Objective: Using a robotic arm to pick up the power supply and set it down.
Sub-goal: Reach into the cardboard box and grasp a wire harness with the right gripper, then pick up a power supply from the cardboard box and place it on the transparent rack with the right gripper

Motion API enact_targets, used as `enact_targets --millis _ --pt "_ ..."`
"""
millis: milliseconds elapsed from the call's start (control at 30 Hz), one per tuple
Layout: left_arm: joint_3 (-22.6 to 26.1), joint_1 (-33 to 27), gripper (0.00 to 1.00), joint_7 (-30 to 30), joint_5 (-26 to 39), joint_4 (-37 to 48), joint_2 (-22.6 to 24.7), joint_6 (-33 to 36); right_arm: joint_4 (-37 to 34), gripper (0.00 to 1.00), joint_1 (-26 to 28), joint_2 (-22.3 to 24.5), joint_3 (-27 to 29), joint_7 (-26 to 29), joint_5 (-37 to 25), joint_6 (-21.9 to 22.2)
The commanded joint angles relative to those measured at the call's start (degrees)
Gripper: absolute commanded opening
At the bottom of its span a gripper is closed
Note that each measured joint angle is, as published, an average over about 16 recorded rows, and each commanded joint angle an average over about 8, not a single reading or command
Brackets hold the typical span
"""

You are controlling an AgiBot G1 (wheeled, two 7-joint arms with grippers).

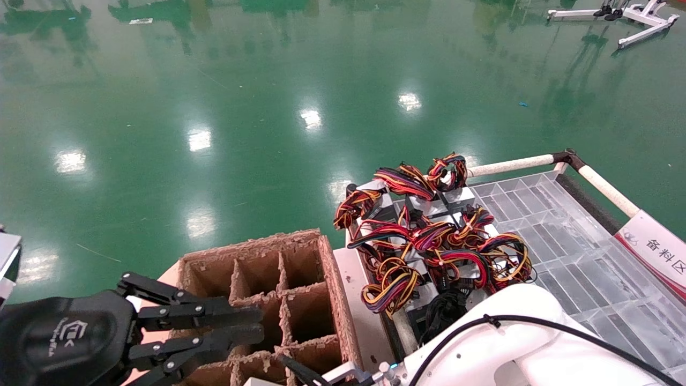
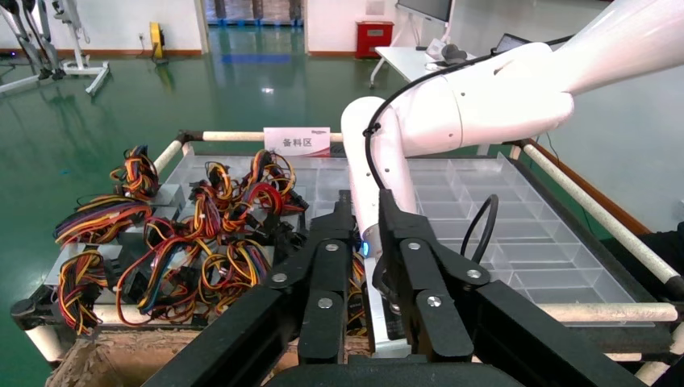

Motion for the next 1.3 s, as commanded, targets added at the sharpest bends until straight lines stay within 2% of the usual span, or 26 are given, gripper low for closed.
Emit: enact_targets --millis 33,433,667,1300 --pt "0.0 0.0 1.0 0.0 0.0 0.0 0.0 0.0 -0.3 0.0 0.2 0.1 -0.4 -0.1 0.2 -0.1" --pt "0.0 0.0 1.0 0.0 0.0 0.0 0.0 0.0 -2.6 0.0 0.6 0.7 -0.9 -1.5 3.2 -2.2" --pt "0.0 0.0 1.0 0.0 0.0 0.0 0.0 0.0 -3.2 0.0 0.4 2.3 0.2 -2.6 7.3 -4.3" --pt "0.0 0.0 1.0 0.0 0.0 0.0 0.0 0.0 6.5 0.0 -2.7 15.0 4.1 -3.6 25.4 -5.4"
